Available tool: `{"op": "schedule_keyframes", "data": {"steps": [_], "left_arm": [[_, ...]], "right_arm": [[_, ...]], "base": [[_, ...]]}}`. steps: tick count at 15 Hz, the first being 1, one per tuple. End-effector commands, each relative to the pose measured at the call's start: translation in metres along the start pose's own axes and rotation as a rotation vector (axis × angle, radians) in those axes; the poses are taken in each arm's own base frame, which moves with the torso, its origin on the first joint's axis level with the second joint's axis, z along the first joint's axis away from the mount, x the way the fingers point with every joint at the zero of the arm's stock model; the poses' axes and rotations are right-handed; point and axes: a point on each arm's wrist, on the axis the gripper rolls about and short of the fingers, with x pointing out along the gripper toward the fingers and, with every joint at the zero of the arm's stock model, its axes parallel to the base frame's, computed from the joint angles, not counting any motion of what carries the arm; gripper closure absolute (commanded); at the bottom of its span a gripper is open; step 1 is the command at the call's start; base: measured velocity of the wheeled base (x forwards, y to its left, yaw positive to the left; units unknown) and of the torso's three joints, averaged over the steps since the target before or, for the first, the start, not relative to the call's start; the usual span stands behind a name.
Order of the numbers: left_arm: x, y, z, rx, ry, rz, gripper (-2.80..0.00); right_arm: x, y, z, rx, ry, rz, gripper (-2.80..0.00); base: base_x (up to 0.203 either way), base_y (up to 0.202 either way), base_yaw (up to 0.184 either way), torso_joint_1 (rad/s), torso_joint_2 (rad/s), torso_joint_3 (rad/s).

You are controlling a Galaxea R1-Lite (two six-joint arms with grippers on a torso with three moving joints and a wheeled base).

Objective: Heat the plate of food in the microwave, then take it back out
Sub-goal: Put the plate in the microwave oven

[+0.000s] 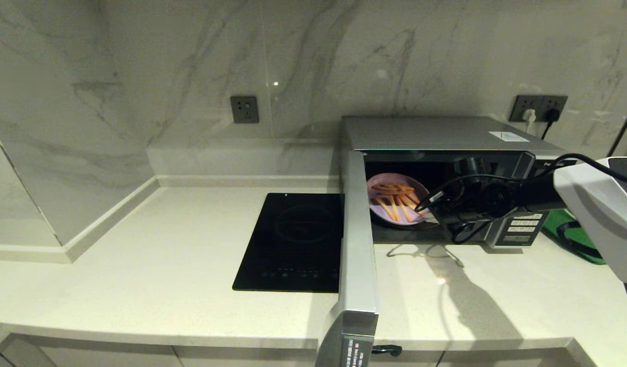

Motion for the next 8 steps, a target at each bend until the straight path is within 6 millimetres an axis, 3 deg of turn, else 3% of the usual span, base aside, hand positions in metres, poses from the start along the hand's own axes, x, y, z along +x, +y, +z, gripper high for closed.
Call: {"op": "schedule_keyframes", "data": {"steps": [1,8], "left_arm": [[-0.0001,0.0,0.0,0.0,-0.002,0.0,0.0],[-0.0001,0.0,0.0,0.0,-0.002,0.001,0.0]], "right_arm": [[0.0004,-0.0004,-0.0001,0.006,-0.007,-0.006,0.0],[0.0016,-0.0018,-0.0013,0.002,-0.011,-0.018,0.0]], "base": [[0.0,0.0,0.0,0.0,0.0,0.0],[0.0,0.0,0.0,0.0,0.0,0.0]]}}
